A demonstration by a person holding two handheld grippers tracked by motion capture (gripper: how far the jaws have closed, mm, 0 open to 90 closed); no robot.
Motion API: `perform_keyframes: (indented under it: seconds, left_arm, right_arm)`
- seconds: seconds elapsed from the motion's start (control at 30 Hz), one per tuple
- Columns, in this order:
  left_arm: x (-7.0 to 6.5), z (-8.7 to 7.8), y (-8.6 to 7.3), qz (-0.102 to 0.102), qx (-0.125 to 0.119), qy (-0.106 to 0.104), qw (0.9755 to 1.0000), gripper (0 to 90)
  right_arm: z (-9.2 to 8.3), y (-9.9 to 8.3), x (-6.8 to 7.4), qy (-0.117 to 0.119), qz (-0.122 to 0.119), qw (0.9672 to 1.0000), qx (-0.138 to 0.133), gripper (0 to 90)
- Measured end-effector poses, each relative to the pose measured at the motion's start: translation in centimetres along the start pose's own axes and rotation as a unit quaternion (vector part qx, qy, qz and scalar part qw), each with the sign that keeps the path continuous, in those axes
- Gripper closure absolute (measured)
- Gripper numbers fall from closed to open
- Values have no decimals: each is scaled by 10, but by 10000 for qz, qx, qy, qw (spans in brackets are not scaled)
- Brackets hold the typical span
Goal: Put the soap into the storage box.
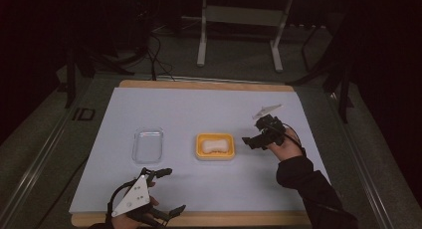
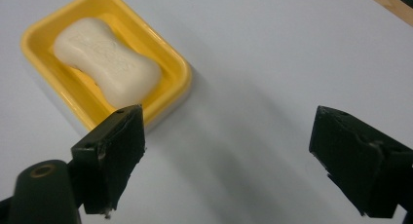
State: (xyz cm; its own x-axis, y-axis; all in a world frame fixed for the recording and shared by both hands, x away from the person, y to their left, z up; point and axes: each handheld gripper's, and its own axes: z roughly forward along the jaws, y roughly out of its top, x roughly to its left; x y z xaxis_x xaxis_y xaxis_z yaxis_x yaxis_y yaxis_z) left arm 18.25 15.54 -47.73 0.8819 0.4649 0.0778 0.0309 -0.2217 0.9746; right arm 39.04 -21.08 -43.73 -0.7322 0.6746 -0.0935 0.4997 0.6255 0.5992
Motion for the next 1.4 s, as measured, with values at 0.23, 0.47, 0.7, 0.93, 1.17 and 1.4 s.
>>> perform_keyframes:
  seconds: [0.23, 0.47, 0.7, 0.93, 1.17, 1.4]
  left_arm:
    - [0, 0, 0, 2, 9, 15, 10000, 1]
    - [0, 1, 0, -13, 15, 1, 10000, 1]
    - [0, 0, -1, -17, 29, -4, 10000, 1]
    - [-1, 1, -1, -9, 52, -14, 10000, 1]
    - [0, 1, -1, -8, 87, -16, 10000, 1]
    - [0, 2, -1, -10, 115, 10, 9999, 1]
  right_arm:
    - [-4, -22, 2, -205, 291, 9992, -157, 126]
    - [-10, -42, 3, -191, 611, 9976, -280, 126]
    - [-13, -59, 12, -359, 552, 9973, -313, 123]
    - [-24, -74, 19, -160, 641, 9969, -428, 124]
    - [-30, -89, 24, -300, 632, 9966, -446, 124]
    - [-30, -97, 24, -355, 613, 9963, -477, 125]
